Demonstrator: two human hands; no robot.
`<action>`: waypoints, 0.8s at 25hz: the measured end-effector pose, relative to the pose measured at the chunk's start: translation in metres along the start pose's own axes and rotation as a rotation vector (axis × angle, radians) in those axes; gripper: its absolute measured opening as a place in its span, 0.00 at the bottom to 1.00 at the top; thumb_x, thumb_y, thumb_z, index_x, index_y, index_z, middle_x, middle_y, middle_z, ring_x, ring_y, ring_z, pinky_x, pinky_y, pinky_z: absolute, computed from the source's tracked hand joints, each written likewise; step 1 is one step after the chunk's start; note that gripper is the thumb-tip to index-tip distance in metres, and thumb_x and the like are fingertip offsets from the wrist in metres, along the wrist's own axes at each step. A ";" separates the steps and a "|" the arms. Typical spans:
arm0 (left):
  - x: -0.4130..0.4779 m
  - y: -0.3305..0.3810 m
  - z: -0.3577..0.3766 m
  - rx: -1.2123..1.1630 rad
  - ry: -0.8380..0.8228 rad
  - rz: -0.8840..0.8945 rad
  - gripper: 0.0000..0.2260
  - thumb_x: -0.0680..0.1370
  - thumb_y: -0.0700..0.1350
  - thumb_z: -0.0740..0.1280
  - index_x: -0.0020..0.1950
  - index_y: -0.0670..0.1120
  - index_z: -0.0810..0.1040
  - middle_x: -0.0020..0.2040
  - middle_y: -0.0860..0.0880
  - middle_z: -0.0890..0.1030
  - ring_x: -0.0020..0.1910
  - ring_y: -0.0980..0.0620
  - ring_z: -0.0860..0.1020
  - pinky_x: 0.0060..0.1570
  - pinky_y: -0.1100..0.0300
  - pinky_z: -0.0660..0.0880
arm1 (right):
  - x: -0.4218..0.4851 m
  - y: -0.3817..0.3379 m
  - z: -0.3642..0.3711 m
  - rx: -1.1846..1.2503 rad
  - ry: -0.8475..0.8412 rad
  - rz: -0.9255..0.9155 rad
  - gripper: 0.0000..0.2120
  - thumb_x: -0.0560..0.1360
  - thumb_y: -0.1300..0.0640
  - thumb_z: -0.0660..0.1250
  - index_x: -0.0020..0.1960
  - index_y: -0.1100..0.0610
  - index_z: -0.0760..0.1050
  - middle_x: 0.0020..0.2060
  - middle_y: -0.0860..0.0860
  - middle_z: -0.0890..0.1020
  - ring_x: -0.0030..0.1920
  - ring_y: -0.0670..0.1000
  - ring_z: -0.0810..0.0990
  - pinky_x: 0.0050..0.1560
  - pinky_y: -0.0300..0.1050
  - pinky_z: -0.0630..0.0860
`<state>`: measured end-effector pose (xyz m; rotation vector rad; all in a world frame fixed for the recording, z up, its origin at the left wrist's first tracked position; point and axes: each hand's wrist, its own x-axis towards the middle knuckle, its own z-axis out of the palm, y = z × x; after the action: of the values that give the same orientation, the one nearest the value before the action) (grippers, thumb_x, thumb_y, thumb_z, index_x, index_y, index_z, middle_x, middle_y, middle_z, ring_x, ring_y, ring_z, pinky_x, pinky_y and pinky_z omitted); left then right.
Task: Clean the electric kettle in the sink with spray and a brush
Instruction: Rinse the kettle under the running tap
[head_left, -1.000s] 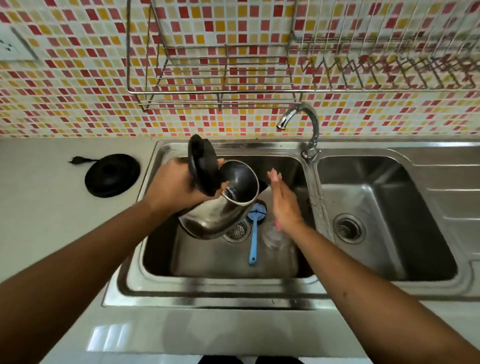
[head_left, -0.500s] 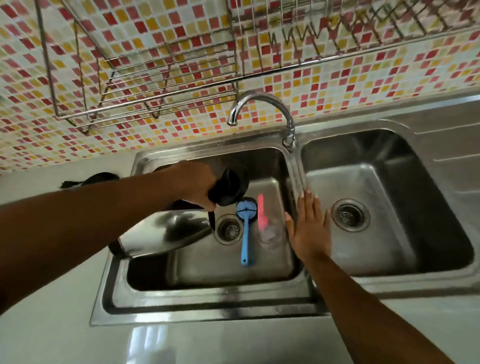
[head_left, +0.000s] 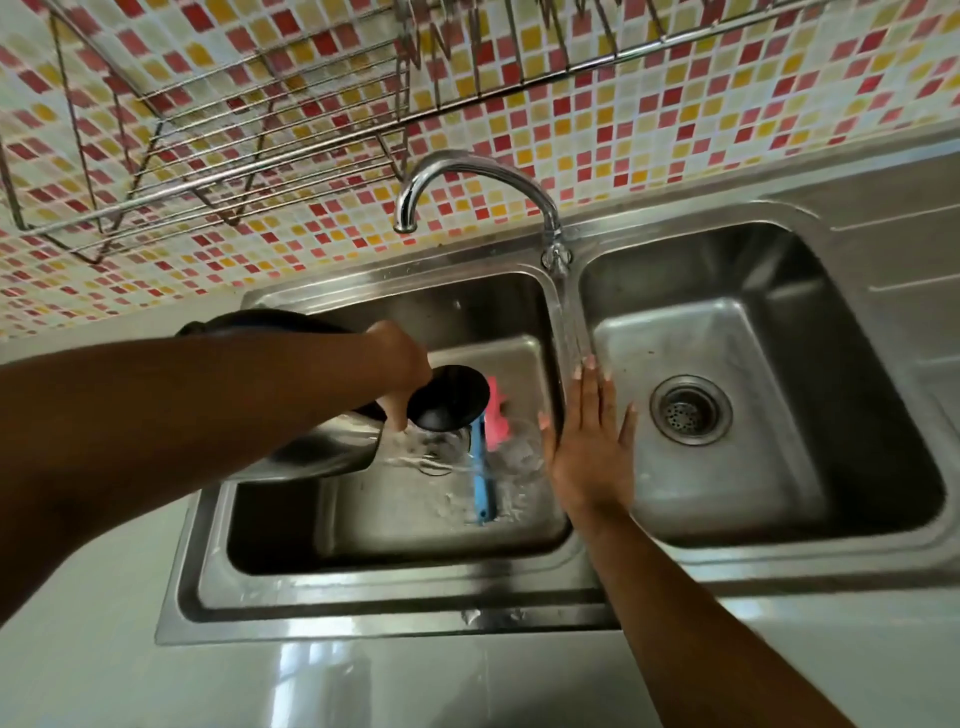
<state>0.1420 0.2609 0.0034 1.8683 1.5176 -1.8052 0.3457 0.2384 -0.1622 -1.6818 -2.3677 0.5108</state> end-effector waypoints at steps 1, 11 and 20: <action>0.000 0.000 -0.003 0.000 -0.013 -0.005 0.27 0.70 0.65 0.66 0.61 0.50 0.76 0.55 0.50 0.80 0.52 0.48 0.80 0.38 0.55 0.71 | 0.000 0.000 0.000 -0.005 -0.001 -0.001 0.34 0.81 0.40 0.46 0.79 0.57 0.42 0.79 0.56 0.46 0.79 0.58 0.45 0.75 0.63 0.49; -0.023 -0.031 0.003 -0.287 0.193 0.006 0.20 0.69 0.63 0.67 0.50 0.49 0.79 0.44 0.51 0.80 0.42 0.51 0.77 0.46 0.57 0.77 | 0.000 0.001 -0.001 -0.028 -0.054 0.004 0.33 0.81 0.39 0.44 0.79 0.55 0.40 0.79 0.55 0.44 0.78 0.57 0.43 0.76 0.63 0.49; -0.063 -0.051 0.138 -1.002 0.691 -0.078 0.33 0.63 0.77 0.59 0.46 0.50 0.79 0.41 0.48 0.81 0.42 0.48 0.81 0.40 0.60 0.73 | 0.022 -0.136 -0.034 0.608 -0.258 -0.135 0.27 0.83 0.51 0.53 0.78 0.59 0.52 0.78 0.53 0.54 0.78 0.53 0.53 0.78 0.50 0.46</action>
<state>0.0272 0.1570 0.0426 1.8638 2.1090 -0.1579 0.2313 0.2242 -0.0796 -1.2278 -2.1381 1.3258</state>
